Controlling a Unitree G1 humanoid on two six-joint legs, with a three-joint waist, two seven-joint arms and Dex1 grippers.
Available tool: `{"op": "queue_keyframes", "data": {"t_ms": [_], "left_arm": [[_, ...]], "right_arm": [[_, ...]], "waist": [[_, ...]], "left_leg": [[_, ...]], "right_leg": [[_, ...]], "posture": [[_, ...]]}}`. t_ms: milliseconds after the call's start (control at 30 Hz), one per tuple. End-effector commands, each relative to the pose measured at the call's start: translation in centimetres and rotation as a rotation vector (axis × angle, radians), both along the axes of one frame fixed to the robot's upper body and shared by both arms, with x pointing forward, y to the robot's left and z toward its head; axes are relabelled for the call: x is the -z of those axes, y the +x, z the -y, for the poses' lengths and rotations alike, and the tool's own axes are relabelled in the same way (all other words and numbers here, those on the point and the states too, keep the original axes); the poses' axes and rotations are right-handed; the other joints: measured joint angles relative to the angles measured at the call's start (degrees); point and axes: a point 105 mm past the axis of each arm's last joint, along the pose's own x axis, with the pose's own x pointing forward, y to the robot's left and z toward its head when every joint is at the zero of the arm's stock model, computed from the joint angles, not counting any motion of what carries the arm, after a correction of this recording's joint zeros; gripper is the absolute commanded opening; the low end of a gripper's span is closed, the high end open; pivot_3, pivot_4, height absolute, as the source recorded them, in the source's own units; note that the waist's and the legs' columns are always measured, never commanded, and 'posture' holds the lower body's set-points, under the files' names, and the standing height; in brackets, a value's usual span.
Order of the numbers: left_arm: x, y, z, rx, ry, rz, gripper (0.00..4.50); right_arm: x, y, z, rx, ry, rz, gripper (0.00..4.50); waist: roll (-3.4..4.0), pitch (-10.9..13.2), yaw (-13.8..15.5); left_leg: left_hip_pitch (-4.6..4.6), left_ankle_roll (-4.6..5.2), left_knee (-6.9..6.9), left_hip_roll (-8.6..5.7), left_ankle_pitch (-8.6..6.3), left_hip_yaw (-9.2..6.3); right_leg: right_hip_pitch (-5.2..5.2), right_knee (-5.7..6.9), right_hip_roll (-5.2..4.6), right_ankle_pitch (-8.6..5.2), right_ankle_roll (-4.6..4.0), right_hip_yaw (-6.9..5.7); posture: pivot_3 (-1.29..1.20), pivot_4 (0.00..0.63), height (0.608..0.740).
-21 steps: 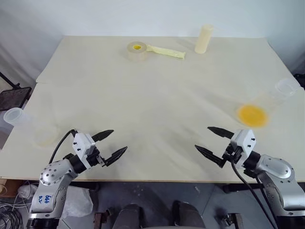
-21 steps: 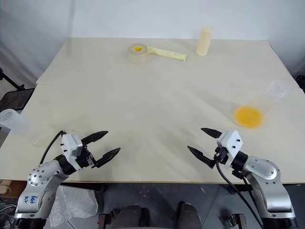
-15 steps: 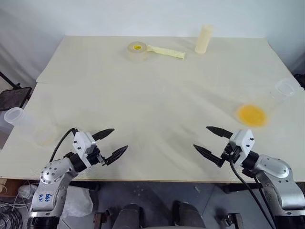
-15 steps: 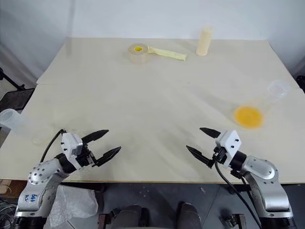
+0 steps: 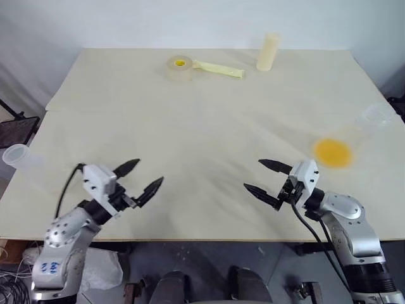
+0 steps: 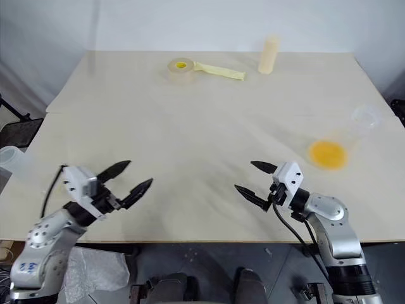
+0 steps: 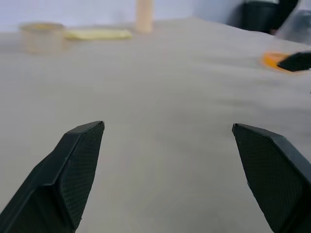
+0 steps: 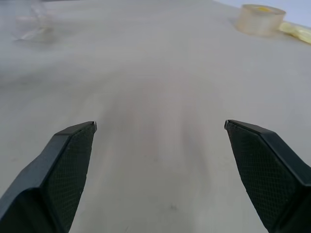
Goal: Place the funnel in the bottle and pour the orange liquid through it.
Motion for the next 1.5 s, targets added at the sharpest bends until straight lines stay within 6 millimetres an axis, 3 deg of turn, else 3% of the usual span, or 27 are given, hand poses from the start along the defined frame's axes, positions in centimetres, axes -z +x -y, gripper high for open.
{"op": "queue_keyframes", "data": {"t_ms": [33, 167, 300, 467, 633, 767, 967, 1267, 1500], "left_arm": [[-2.1, -2.4, -2.8, -0.114, 0.011, 0.067, 4.5], [-2.6, -5.2, -5.5, -0.265, -0.066, 0.044, 4.5], [-2.6, -8.2, -10.5, -0.542, -0.064, 0.057, 4.5], [-2.3, -11.5, -12.9, -0.703, -0.062, 0.033, 4.5], [-2.3, -12.9, -15.6, -0.871, -0.049, 0.039, 4.5], [-2.3, -11.3, -17.6, -0.934, -0.052, 0.059, 4.5], [-2.0, -8.5, -18.9, -0.943, -0.071, 0.05, 4.5], [-1.5, -3.6, -18.5, -0.806, -0.08, 0.035, 4.5], [-1.8, -1.1, -18.6, -0.742, -0.07, 0.044, 4.5]], "right_arm": [[-0.5, 0.5, -0.6, -0.062, 0.002, 0.03, 4.44], [-0.6, 2.0, -1.2, -0.105, -0.003, 0.041, 4.44], [-0.9, 3.1, -2.0, -0.146, -0.003, 0.054, 4.44], [-0.9, 3.7, -2.4, -0.173, -0.003, 0.058, 4.44], [-1.3, 3.6, -2.7, -0.22, 0.015, 0.051, 4.44], [-2.3, 3.0, -3.5, -0.287, 0.036, 0.052, 4.44], [-3.5, 2.8, -4.2, -0.292, 0.042, 0.099, 4.44], [-5.1, 2.2, -4.7, -0.302, 0.049, 0.148, 4.44], [-5.5, 1.8, -4.8, -0.294, 0.052, 0.159, 4.44]], "waist": [[0.0, 0.0, -0.1], [-0.08, 0.0, -0.4], [-0.1, 0.0, -0.2], [-0.18, 0.0, -0.2], [-0.19, 0.0, -0.1], [-0.19, 0.0, 0.0], [-0.29, -0.1, -0.3], [-0.33, -0.1, -1.1], [-0.34, -0.1, -1.2]], "left_leg": [[-0.01, 0.0, 0.0, 0.0, 0.0, -0.01], [0.0, 0.0, 0.02, 0.0, 0.0, 0.0], [-0.02, 0.0, 0.08, 0.0, 0.0, -0.07], [-0.04, 0.01, 0.09, -0.04, -0.01, -0.03], [-0.04, 0.0, 0.13, -0.01, -0.01, -0.06], [-0.04, -0.01, 0.13, 0.01, -0.02, -0.07], [-0.04, -0.04, 0.14, -0.02, -0.05, -0.08], [-0.03, -0.07, 0.14, -0.01, -0.06, -0.09], [-0.03, -0.08, 0.14, 0.0, -0.06, -0.07]], "right_leg": [[0.0, 0.01, 0.0, 0.0, 0.0, -0.01], [0.02, -0.03, -0.02, 0.0, 0.0, 0.04], [0.05, 0.0, -0.05, 0.0, 0.0, 0.02], [0.05, -0.04, -0.05, 0.0, -0.01, 0.06], [0.05, -0.03, -0.04, -0.01, -0.02, 0.04], [0.03, 0.03, -0.01, -0.01, -0.03, 0.03], [0.02, 0.08, -0.04, -0.01, -0.03, 0.03], [-0.04, 0.22, -0.01, -0.01, -0.02, -0.01], [-0.1, 0.29, 0.02, -0.01, -0.02, -0.04]], "posture": [[0.0, 0.15, 0.74], [0.0, 0.15, 0.74], [0.0, 0.15, 0.74], [0.0, 0.15, 0.74], [0.0, 0.15, 0.74], [0.0, 0.15, 0.74], [0.0, 0.15, 0.74], [0.0, 0.15, 0.74], [0.0, 0.15, 0.74]]}}
